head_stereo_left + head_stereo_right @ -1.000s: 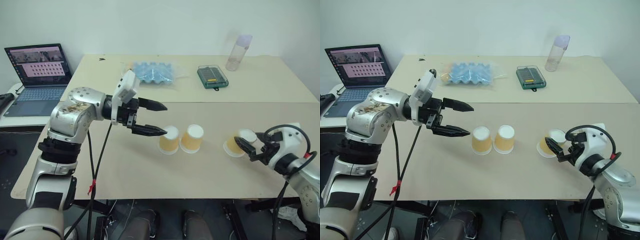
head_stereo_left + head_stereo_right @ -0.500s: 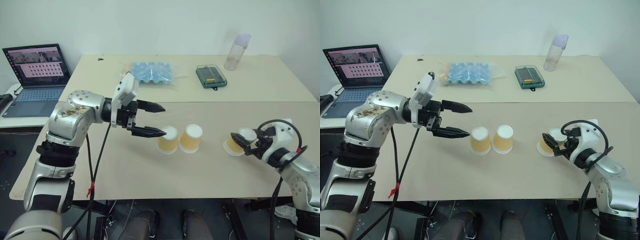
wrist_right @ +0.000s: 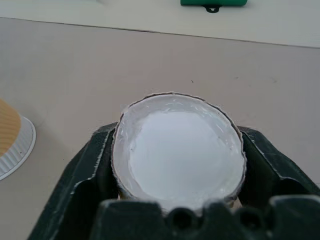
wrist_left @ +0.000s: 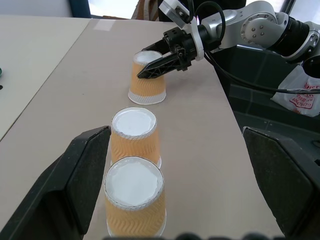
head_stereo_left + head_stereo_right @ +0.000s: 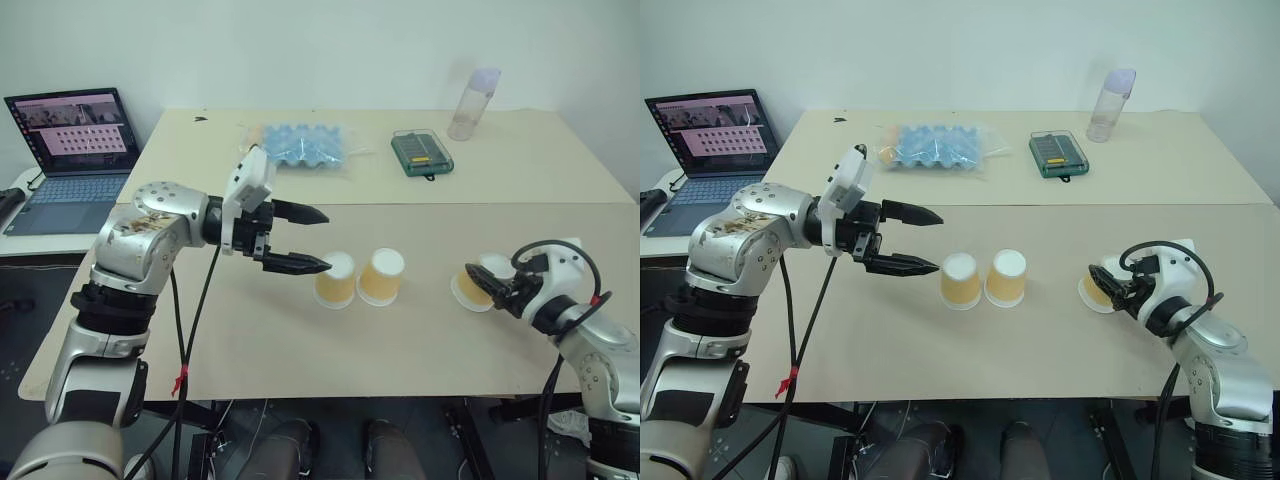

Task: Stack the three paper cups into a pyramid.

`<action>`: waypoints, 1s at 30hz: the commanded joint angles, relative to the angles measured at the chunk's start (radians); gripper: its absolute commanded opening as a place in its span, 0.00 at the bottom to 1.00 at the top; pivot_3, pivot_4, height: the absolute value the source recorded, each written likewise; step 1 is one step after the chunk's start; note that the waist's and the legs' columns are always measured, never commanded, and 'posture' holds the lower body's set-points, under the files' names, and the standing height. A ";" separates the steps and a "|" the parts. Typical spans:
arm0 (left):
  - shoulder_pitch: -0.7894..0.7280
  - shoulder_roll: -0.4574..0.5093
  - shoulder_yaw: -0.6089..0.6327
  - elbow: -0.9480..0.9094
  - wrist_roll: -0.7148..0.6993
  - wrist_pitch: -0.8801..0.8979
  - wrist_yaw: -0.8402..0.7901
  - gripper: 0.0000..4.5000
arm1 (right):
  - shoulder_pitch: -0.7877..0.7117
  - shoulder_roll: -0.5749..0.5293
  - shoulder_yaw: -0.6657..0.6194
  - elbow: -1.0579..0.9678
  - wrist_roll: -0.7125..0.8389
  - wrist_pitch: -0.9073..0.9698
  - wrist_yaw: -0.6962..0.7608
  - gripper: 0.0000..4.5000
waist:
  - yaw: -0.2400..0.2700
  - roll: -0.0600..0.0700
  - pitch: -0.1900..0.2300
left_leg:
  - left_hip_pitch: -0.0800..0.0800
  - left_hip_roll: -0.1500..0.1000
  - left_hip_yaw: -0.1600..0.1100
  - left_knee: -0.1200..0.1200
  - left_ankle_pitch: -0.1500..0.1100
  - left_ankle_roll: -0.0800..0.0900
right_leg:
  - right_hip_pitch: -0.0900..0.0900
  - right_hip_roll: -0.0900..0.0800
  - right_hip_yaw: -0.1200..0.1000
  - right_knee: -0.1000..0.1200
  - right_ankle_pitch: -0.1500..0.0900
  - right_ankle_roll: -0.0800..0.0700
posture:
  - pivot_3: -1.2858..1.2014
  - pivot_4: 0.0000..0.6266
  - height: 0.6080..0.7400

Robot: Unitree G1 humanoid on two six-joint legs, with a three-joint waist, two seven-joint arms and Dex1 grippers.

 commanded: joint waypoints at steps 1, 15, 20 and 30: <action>0.004 0.016 0.019 -0.032 -0.005 -0.018 0.004 1.00 | -0.026 0.002 -0.006 -0.020 0.004 -0.028 0.003 0.57 | 0.000 0.000 0.000 | 0.000 0.000 0.000 0.000 0.000 0.000 | 0.000 0.000 0.000 0.000 0.000 0.000 | 0.52 0.24 1.00; 0.111 0.070 0.043 -0.078 -0.001 -0.035 0.042 1.00 | -0.374 -0.161 0.052 -0.034 0.082 0.058 0.148 0.57 | -0.003 0.004 0.003 | -0.003 0.003 0.004 -0.002 0.000 -0.001 | -0.006 0.002 0.003 0.000 0.001 -0.002 | 0.52 0.24 1.00; 0.121 0.082 0.054 -0.097 -0.013 -0.024 0.063 1.00 | -0.500 -0.202 0.141 -0.022 0.082 0.099 0.213 0.57 | -0.002 0.004 0.003 | -0.004 0.003 0.005 -0.006 0.002 -0.004 | -0.009 0.001 0.003 0.000 0.002 -0.003 | 0.52 0.24 1.00; 0.147 0.097 0.064 -0.127 -0.025 -0.007 0.083 1.00 | -0.739 -0.121 0.317 0.003 0.153 0.220 0.325 0.57 | -0.006 0.004 0.003 | -0.005 0.004 0.006 -0.006 0.002 -0.004 | -0.009 0.002 0.004 0.000 0.002 -0.004 | 0.52 0.24 1.00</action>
